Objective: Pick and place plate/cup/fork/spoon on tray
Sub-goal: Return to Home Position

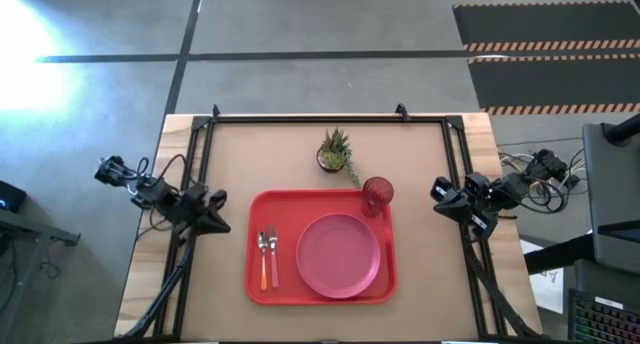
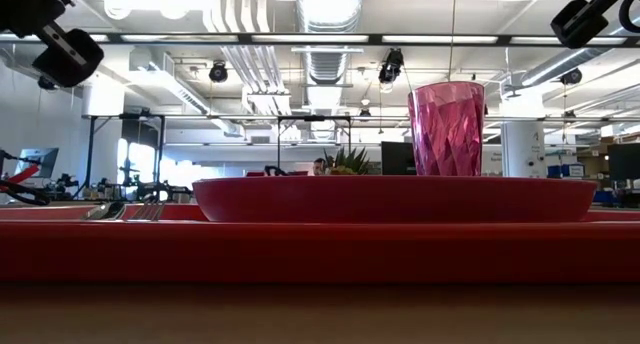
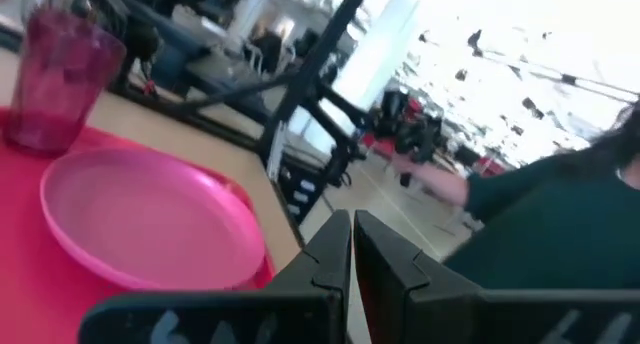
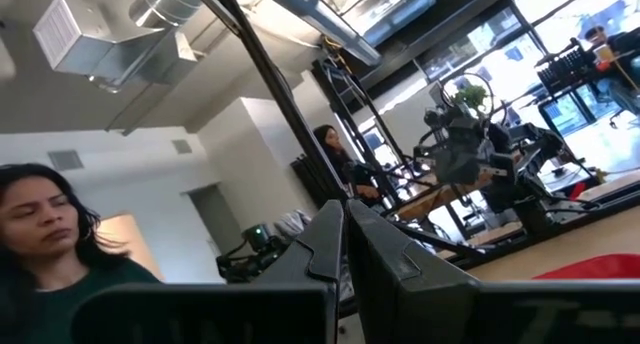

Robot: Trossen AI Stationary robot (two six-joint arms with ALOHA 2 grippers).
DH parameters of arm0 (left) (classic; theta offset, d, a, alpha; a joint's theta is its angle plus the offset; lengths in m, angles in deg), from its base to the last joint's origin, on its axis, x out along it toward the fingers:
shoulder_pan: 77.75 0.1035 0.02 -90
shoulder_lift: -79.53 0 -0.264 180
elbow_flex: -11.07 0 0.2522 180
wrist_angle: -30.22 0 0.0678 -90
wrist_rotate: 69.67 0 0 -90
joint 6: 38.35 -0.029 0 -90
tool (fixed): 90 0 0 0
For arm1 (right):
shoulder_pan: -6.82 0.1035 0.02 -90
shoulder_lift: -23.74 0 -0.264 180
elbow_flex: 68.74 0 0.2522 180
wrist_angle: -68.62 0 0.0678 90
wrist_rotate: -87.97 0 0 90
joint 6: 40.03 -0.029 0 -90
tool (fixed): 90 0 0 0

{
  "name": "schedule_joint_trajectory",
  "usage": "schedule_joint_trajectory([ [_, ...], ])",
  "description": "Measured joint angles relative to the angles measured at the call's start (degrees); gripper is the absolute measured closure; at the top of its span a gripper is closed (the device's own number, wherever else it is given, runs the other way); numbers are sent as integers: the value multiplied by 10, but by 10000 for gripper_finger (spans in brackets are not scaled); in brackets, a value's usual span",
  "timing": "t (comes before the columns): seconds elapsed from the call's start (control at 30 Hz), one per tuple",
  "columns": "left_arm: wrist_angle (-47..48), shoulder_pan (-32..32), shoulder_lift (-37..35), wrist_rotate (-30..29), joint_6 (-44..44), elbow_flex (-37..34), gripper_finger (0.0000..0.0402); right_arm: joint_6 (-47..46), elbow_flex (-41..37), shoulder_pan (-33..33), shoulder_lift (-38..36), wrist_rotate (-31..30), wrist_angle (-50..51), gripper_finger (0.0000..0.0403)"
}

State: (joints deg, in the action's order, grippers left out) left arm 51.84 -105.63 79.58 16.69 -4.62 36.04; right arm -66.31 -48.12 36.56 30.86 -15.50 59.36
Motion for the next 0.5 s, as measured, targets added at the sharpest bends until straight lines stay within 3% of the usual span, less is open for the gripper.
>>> schedule_joint_trajectory([
  [0.23,-214,0,0,-10,-51,-106,401,1,0,0,0,-1,0,394],
  [0.5,-229,0,21,-31,-75,-107,401,-1,0,0,-4,-16,-3,394],
])
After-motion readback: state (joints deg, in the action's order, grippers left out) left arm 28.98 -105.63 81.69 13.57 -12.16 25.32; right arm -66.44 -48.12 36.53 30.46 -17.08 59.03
